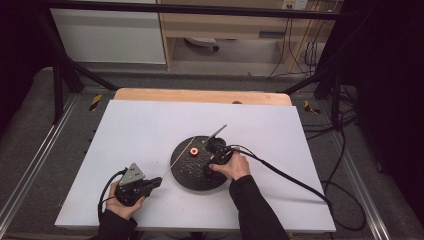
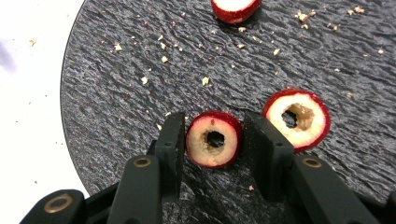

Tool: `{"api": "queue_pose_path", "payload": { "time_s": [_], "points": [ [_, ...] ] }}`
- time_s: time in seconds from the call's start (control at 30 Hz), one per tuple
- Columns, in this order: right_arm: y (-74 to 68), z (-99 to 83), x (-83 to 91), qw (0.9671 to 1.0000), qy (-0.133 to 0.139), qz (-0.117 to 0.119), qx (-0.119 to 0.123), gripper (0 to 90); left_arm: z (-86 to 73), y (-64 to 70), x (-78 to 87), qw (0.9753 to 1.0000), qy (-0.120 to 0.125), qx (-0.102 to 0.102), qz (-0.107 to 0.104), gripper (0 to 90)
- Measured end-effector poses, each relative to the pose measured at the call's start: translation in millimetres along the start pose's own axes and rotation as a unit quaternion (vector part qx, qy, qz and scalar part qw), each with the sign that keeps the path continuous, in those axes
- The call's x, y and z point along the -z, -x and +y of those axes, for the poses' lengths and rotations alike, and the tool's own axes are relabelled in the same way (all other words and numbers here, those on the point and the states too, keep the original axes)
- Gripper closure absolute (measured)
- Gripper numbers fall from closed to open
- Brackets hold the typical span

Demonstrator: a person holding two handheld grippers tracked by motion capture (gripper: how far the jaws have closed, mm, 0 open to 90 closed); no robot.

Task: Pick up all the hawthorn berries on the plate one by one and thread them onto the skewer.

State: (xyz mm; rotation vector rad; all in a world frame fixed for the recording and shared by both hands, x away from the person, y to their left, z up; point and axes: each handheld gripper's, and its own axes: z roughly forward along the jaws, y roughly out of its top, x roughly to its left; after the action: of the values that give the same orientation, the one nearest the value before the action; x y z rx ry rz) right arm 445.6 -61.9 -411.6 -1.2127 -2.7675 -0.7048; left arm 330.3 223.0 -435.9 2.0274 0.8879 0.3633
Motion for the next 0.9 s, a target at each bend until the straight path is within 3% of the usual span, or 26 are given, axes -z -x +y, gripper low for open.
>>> {"api": "queue_pose_path", "payload": {
  "time_s": [0.07,0.13,0.37,0.6,0.9],
  "points": [
    [-0.6,0.9,-0.1,0.9999,-0.002,0.003,-0.013,60.4,0.1,0.0,0.0,1.0,0.0,-0.001,0.0,88.2],
    [1.3,0.4,0.0,1.0,-0.004,0.001,-0.003,60.6,0.0,0.1,0.1,1.0,0.0,0.0,0.0,88.2],
    [0.4,1.2,2.9,0.9998,-0.005,0.009,-0.014,61.6,0.2,0.3,0.5,1.0,0.002,-0.001,0.0,88.2],
    [-0.1,1.3,16.2,0.9996,0.01,0.021,-0.017,62.0,0.3,1.0,0.3,1.0,0.002,-0.002,0.0,88.2],
    [0.6,0.6,31.4,0.9995,0.018,0.019,-0.019,62.3,0.5,1.7,1.1,1.0,0.007,-0.002,0.0,88.2]
  ]
}}
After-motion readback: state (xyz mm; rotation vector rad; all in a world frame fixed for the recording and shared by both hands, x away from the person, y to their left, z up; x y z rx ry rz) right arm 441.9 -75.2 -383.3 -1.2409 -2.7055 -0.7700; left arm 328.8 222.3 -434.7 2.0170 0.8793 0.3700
